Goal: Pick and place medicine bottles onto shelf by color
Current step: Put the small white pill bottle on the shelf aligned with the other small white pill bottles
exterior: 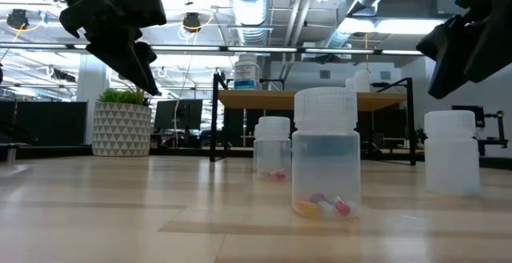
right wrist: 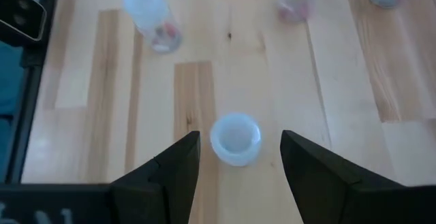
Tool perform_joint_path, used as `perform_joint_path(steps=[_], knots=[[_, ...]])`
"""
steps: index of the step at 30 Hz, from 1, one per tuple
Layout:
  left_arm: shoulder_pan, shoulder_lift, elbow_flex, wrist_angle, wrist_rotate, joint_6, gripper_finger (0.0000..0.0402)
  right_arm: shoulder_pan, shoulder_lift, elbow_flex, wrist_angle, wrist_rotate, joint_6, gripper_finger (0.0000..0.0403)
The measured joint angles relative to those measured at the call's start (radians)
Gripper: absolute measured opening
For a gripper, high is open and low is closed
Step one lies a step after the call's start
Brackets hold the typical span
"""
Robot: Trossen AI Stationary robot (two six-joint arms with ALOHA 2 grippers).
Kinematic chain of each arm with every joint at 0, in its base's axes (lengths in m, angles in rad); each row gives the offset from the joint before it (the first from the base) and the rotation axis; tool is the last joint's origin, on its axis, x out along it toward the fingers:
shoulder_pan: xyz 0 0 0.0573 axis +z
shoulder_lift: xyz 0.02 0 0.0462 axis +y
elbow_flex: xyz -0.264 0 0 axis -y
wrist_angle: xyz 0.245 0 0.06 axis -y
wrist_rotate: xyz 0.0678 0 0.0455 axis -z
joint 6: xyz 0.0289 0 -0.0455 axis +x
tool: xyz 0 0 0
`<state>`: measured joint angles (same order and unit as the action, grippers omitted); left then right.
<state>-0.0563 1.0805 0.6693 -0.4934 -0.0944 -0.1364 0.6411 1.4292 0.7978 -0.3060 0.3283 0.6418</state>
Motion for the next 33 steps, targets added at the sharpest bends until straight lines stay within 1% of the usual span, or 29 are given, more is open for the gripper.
perform_joint_path(steps=[5,8,10,12,18,22,26,33], knots=[[0.000,0.000,0.000,0.000,0.000,0.000,0.0210,-0.004,0.012,-0.018,0.004,0.000,-0.023,0.0226],[0.000,0.000,0.000,0.001,0.000,0.000,0.0210,-0.011,0.046,-0.020,0.005,-0.008,-0.040,0.0226],[0.000,0.000,0.000,0.009,0.000,0.000,0.0210,-0.012,0.086,-0.015,0.055,-0.024,-0.070,0.0226],[0.000,0.000,0.000,0.018,0.000,0.000,0.0210,-0.014,0.126,-0.013,0.063,-0.038,-0.111,0.0226],[0.000,0.000,0.000,0.016,0.000,0.000,0.0210,-0.023,0.233,0.060,0.071,-0.039,-0.164,0.0226],[0.000,0.000,0.000,0.022,0.000,0.000,0.0210,-0.035,0.280,0.109,0.080,-0.039,-0.197,0.0226],[0.000,0.000,0.000,0.026,0.000,0.000,0.0210,-0.050,0.313,0.148,0.074,-0.040,-0.206,0.0226],[0.000,0.000,0.000,0.033,0.000,0.000,0.0210,-0.066,0.306,0.158,0.046,-0.042,-0.206,0.0226]])
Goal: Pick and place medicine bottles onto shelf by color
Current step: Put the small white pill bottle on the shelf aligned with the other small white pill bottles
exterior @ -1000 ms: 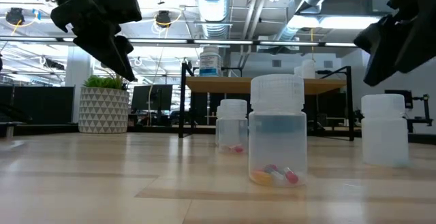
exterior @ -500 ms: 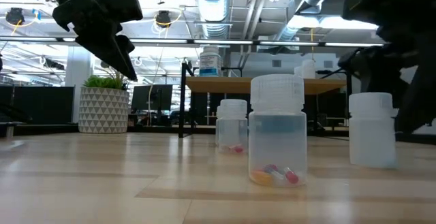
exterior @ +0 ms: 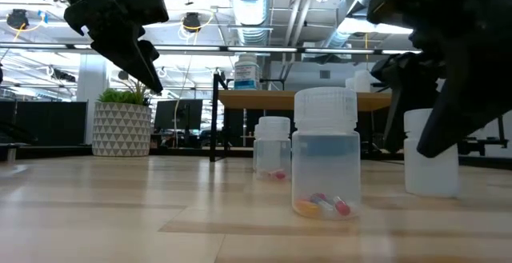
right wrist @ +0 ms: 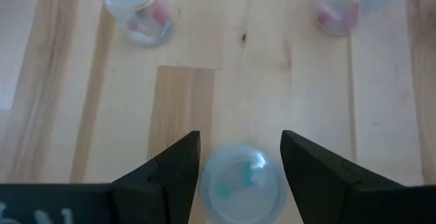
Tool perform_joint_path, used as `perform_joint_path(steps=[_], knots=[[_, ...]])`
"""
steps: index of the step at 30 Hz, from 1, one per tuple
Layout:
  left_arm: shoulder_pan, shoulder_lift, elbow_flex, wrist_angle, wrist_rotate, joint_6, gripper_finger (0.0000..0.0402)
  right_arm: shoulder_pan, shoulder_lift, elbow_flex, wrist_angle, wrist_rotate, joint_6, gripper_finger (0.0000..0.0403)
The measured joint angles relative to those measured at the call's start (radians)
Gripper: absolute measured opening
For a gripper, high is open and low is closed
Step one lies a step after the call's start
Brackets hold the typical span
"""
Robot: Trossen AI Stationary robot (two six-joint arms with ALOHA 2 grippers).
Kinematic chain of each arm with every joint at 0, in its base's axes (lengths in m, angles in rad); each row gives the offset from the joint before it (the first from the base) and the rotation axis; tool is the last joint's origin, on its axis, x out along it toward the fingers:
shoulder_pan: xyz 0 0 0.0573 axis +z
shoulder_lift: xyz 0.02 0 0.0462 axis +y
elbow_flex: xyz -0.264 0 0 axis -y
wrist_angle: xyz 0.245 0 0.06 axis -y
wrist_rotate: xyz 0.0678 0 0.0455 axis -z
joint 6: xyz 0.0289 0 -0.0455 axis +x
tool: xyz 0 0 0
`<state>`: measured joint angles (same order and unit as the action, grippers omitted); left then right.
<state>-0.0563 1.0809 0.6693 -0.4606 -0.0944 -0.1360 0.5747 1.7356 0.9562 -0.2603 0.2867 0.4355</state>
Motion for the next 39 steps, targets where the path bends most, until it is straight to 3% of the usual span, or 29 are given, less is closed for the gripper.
perform_joint_path(steps=[11,22,27,32,39], knots=[[0.000,0.000,0.000,0.004,0.000,0.000,0.0210,-0.001,-0.002,0.000,-0.006,-0.051,0.001,0.0223],[0.000,0.000,0.000,0.004,0.000,0.000,0.0210,-0.010,-0.003,0.001,-0.018,-0.051,0.001,0.0139],[0.000,0.000,0.000,0.004,0.000,0.000,0.0210,-0.048,-0.003,0.012,-0.034,-0.052,0.001,0.0140],[0.000,0.000,0.000,0.004,0.000,0.000,0.0210,-0.108,-0.001,0.123,-0.207,-0.053,-0.024,0.0150],[0.000,0.000,0.000,0.004,0.000,0.000,0.0210,-0.207,-0.002,0.338,-0.463,-0.053,-0.213,0.0139]])
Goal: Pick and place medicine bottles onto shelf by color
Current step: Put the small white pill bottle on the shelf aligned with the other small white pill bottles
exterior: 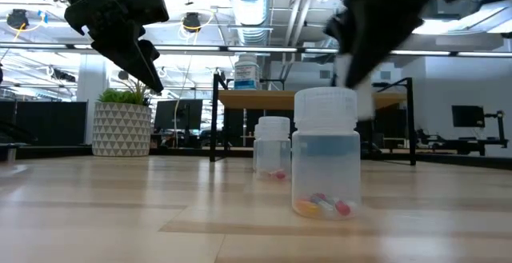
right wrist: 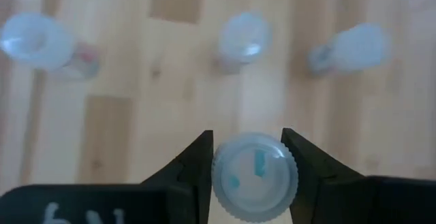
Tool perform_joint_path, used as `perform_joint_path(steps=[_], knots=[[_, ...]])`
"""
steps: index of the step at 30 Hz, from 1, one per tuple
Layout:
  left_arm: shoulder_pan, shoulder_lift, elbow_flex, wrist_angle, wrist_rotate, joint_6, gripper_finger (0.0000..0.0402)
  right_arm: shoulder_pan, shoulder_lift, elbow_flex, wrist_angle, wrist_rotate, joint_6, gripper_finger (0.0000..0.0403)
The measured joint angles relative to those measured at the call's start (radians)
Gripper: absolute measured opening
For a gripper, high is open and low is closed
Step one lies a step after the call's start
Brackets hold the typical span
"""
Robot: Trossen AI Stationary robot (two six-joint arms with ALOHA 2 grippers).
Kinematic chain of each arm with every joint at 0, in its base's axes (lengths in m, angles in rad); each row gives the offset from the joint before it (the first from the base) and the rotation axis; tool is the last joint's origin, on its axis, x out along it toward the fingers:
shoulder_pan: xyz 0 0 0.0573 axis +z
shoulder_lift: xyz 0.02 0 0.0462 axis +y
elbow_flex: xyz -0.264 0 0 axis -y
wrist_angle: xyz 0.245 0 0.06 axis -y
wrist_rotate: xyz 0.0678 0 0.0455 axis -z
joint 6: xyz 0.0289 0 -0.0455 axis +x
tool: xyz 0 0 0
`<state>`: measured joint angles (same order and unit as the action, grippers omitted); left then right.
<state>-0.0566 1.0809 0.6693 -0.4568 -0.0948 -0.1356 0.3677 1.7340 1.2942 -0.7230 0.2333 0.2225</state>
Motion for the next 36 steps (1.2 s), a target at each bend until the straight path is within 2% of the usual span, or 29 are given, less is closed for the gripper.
perform_joint_path(steps=[5,12,17,29,36], knots=[[0.000,0.000,0.000,0.002,-0.026,0.000,0.0210,-0.103,0.000,0.176,-0.162,0.001,-0.114,0.0151],[0.000,0.000,0.000,-0.002,-0.023,0.000,0.0210,-0.274,-0.001,0.408,-0.347,0.001,-0.273,0.0138],[0.000,0.000,0.000,-0.023,-0.026,0.000,0.0210,-0.416,-0.002,0.525,-0.373,0.002,-0.333,0.0154],[0.000,0.000,0.000,-0.023,-0.059,0.000,0.0210,-0.762,0.009,0.549,-0.326,0.002,-0.307,0.0142],[0.000,0.000,0.000,-0.023,-0.075,0.000,0.0210,-0.954,-0.001,0.549,-0.324,0.001,-0.143,0.0147]])
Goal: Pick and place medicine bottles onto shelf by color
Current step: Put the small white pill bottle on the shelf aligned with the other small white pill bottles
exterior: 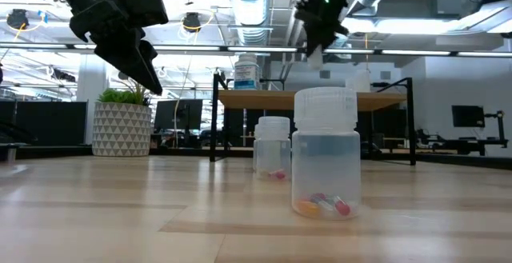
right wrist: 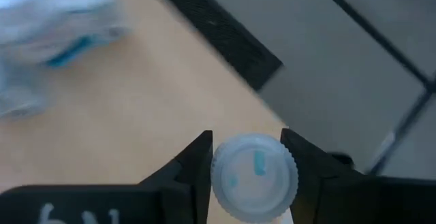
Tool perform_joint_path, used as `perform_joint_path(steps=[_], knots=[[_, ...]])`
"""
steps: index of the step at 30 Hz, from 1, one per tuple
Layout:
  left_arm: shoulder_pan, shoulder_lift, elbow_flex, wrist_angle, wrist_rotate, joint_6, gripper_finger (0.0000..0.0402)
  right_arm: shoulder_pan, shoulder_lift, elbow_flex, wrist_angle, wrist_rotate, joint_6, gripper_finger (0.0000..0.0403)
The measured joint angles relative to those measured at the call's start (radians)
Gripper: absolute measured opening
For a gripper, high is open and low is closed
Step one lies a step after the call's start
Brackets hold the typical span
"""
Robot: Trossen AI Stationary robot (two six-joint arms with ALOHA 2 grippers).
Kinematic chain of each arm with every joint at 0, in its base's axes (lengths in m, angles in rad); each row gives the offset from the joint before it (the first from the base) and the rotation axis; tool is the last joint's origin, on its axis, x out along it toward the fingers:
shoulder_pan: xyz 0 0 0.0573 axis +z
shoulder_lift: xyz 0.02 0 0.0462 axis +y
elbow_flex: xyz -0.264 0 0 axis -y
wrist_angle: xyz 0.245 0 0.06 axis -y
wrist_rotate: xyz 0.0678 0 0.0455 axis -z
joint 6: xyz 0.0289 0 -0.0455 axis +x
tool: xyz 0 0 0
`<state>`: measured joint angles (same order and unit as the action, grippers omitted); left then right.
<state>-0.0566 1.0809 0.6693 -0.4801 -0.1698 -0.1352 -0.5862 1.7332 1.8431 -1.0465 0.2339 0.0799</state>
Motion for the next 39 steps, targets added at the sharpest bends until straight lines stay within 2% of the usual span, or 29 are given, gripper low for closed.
perform_joint_path(steps=[4,8,16,24,29,39], knots=[[0.000,0.000,0.000,0.000,-0.003,0.000,0.0210,-0.081,0.001,0.000,-0.008,0.000,0.064,0.0140],[0.000,0.000,0.000,0.000,-0.003,0.000,0.0210,-0.132,0.006,0.000,-0.006,0.000,0.101,0.0150],[0.000,0.000,0.000,0.000,-0.041,0.000,0.0210,-0.201,0.006,-0.041,0.015,-0.001,0.157,0.0141],[0.000,0.000,0.000,0.000,-0.073,0.051,0.0210,-0.229,0.006,-0.106,0.092,-0.004,0.160,0.0154],[0.000,0.000,0.000,0.001,-0.073,0.048,0.0210,-0.243,0.006,-0.121,0.072,-0.024,0.168,0.0144],[0.000,0.000,0.000,0.001,-0.074,0.063,0.0210,-0.247,0.006,-0.121,0.028,-0.032,0.127,0.0150]])
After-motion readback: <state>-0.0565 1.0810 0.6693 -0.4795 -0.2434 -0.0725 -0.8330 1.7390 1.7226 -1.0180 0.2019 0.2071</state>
